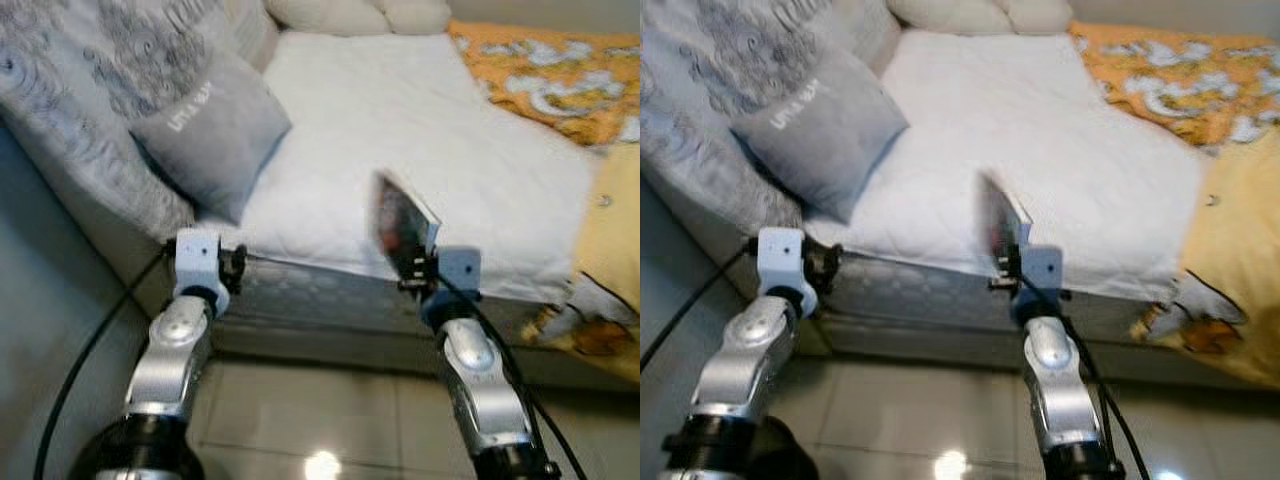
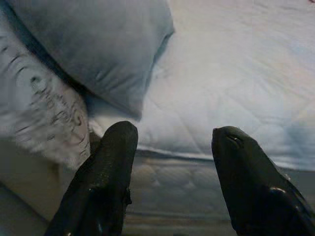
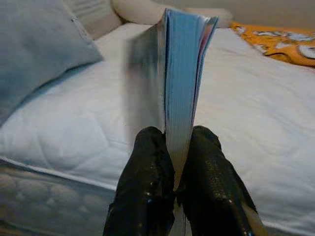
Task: Clean up the room
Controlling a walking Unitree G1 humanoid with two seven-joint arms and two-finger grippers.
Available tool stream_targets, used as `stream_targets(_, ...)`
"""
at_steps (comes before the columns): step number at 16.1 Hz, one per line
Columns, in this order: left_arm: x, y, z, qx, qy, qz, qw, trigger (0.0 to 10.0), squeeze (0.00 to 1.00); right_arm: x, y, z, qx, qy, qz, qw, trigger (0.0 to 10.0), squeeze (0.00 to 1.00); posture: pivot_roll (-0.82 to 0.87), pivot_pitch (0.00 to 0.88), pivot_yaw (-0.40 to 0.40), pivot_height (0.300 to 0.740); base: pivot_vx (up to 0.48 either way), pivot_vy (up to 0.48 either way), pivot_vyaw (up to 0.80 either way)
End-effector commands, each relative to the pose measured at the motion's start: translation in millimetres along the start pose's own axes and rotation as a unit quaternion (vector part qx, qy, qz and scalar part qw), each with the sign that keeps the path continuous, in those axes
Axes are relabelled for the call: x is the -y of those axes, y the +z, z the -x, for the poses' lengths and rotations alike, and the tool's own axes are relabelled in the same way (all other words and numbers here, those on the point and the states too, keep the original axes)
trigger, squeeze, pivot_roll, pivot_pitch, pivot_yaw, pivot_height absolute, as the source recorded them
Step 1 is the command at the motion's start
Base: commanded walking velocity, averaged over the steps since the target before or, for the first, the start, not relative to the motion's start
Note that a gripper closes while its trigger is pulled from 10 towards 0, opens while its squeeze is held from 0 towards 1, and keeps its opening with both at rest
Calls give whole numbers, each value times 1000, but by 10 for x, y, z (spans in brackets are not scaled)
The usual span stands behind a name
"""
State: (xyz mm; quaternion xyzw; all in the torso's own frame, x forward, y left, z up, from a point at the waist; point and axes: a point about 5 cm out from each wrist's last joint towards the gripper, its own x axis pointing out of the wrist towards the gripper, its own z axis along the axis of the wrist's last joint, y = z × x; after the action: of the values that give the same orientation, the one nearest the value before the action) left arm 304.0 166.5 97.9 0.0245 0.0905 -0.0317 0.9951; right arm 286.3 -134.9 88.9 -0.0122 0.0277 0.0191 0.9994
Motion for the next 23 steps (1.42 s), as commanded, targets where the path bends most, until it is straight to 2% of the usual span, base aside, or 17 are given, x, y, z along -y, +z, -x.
stream_targets(1,70,18,-5,2,-9,-1,1000,10000,0,92,102,-2,25,-14,1,1000,10000,0,-22,0,7,740,277,0,0)
stream_targets(13,84,26,-2,4,-13,4,1000,10000,0,88,117,0,28,-6,8,1000,10000,0,-25,0,4,740,277,0,0)
stream_targets(23,75,34,-11,3,-13,5,1000,10000,0,81,120,-11,28,-7,6,1000,10000,0,-24,0,7,740,379,0,0)
